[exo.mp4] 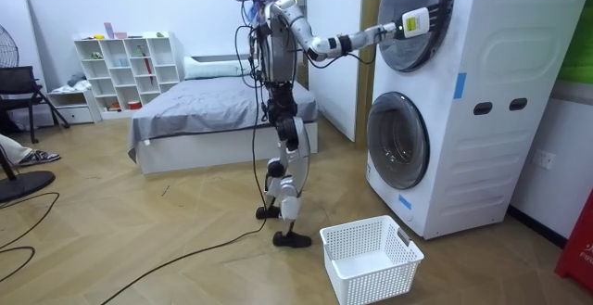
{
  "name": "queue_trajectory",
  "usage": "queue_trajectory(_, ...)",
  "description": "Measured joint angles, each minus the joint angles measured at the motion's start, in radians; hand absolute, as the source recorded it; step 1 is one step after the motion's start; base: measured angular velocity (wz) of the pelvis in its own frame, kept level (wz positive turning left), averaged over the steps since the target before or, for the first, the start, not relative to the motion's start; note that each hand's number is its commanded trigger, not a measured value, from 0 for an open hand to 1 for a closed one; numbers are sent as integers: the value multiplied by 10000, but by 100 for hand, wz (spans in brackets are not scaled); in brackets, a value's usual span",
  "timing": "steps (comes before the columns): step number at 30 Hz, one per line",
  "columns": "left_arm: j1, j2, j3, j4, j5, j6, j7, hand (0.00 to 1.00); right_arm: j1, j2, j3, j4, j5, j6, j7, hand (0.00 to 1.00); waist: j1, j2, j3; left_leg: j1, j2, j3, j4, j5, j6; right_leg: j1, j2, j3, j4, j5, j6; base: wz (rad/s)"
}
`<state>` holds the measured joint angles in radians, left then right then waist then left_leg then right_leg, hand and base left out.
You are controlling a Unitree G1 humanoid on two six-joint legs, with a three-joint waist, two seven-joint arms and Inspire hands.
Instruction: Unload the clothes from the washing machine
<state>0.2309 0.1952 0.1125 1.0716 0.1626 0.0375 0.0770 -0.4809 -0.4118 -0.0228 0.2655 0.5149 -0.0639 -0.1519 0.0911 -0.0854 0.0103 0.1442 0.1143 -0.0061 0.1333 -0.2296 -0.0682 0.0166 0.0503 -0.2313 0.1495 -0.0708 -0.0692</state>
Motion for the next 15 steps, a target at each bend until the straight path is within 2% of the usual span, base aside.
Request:
queue_trajectory(2,76,13,9,12,6,169,-32,0,-66,-49,-41,181,629,23,13,0,192,-41,-27,-22,-152,-25,26,29,60,21,-133,-264,-4,-36,60,2)
queue_trajectory(4,165,15,7,10,7,310,-40,0,-194,-222,-38,461,900,32,29,0,212,-38,-43,-83,-272,-84,45,41,155,28,-218,-356,-2,-98,161,12)
queue_trajectory(7,185,69,23,4,11,455,-60,0,-327,-437,-32,959,870,136,110,0,270,-28,-43,-195,-407,-146,174,70,241,43,-346,-459,16,-143,210,19)
queue_trajectory(9,180,101,17,3,15,478,-59,0,-545,-441,14,1385,848,164,161,0,262,-32,-41,-313,-453,-219,248,34,377,25,-388,-467,18,-225,217,17)
queue_trajectory(15,150,118,-101,-9,72,499,-218,0,-782,-446,33,2584,776,219,367,0,284,-54,-56,-499,-542,-493,428,55,384,32,-470,-613,104,-257,217,14)
